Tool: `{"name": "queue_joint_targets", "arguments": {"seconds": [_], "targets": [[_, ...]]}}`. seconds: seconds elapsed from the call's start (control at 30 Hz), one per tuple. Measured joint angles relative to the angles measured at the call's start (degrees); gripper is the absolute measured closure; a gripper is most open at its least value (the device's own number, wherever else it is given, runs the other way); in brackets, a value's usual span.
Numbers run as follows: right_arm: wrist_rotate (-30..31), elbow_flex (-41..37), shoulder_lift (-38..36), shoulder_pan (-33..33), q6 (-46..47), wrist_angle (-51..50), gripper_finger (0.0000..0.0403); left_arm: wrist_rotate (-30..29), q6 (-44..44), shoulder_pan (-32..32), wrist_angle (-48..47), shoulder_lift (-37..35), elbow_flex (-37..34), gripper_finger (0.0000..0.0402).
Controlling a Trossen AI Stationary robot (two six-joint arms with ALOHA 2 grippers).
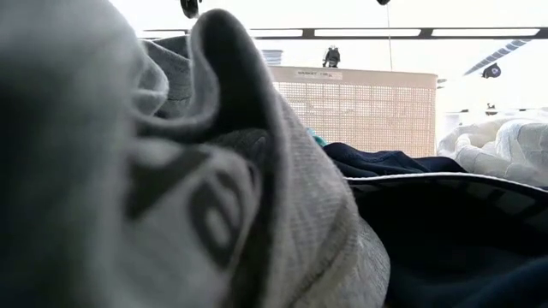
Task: Sort clothes
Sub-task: Put the underwear in the bin
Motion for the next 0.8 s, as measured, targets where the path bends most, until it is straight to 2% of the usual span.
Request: {"name": "queue_joint_targets", "arguments": {"seconds": [0.23,0.5,0.63,0.8], "targets": [[1.96,-3.33,2.88,7.74,5.66,2.75,0.0401,0.0,0.0,-0.01,-0.01,0.0,-0.01,0.0402],[2.65,-10.46,7.97,9.06,16.79,9.03,0.04,0.0,0.0,0.0,-0.02,0.0,0.0,0.0402],[0.2,-12.68,11.75,9.34,20.39,9.66,0.0394,0.0,0.0,-0.01,-0.04,0.0,-0.01,0.0402],[-9.64,-12.71,16.72,9.71,21.1,15.43,0.035,0.02,0.0,-0.01,-0.04,0.0,-0.01,0.0402]]}}
